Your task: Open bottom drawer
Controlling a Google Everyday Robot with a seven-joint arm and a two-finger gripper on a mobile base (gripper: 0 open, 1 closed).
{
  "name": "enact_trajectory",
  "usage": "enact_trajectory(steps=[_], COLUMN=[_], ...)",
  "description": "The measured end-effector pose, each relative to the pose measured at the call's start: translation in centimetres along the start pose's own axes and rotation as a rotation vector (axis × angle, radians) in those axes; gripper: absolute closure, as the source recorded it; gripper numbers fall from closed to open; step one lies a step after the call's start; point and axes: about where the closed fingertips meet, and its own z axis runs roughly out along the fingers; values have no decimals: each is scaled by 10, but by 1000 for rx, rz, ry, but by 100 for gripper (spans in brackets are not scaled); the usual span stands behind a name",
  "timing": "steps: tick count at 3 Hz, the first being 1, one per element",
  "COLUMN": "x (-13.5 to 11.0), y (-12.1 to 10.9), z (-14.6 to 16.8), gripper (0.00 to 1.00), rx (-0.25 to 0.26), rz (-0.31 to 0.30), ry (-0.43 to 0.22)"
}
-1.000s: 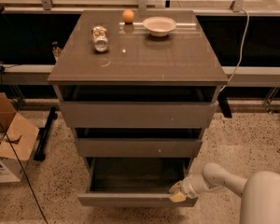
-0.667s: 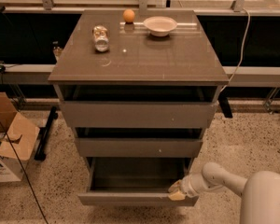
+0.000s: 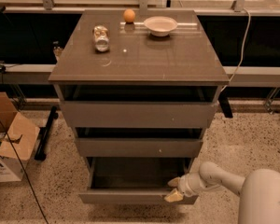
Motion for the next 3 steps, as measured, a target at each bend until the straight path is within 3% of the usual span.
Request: enact_trajectory(steps=[1, 2, 3], x=[4, 4, 26], y=[10, 10, 25], z=[0, 0, 16], gripper=[0, 0, 27], rx=[12, 12, -37], rz=[-7, -7, 10], ry=[-3, -3, 20])
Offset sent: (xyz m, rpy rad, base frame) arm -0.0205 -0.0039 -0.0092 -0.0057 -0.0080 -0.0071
